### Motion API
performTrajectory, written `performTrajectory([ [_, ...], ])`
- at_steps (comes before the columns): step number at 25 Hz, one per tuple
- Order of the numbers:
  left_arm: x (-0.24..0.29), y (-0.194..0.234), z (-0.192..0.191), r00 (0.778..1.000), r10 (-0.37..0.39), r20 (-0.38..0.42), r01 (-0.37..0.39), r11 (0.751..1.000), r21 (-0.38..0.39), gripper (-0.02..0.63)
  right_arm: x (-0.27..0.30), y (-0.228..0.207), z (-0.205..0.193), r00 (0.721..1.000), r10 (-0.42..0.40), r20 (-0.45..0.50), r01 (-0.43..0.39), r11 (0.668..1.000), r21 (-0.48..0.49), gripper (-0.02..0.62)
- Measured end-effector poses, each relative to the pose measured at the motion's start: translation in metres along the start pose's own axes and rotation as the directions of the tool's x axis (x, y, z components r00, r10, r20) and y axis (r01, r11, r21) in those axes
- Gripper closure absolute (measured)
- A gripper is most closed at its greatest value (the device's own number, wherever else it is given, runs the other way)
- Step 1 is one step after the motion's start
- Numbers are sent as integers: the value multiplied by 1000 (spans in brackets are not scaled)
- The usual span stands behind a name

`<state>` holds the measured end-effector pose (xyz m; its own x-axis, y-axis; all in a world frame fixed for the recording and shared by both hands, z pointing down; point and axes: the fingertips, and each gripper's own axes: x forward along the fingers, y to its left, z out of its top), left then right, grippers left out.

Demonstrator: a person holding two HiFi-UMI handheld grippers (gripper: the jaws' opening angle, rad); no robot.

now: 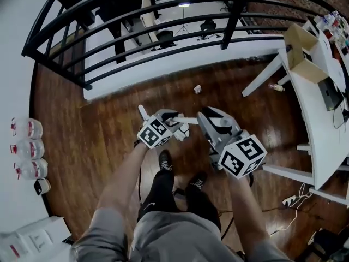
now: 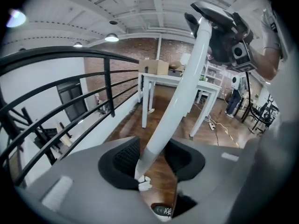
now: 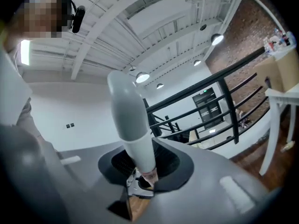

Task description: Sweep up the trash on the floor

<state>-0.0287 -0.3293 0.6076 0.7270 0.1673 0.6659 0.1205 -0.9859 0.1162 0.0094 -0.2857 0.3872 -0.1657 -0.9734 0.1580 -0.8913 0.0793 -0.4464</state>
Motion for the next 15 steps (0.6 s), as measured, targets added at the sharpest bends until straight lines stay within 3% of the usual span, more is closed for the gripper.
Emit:
performTrajectory([
  [7, -59, 66, -122, 997, 59, -41, -65, 985, -163, 453, 122, 55, -75, 981, 131, -141, -126, 991, 43, 523],
  [12, -62, 98, -190, 998, 26, -63, -41, 969, -245, 454, 190, 66, -126, 964, 121, -238, -107, 992, 72, 523],
  [15, -50, 107, -211, 998, -8, -70, -10, 967, -256, 454, 206, 60, -147, 956, 84, -282, -66, 995, 72, 524],
])
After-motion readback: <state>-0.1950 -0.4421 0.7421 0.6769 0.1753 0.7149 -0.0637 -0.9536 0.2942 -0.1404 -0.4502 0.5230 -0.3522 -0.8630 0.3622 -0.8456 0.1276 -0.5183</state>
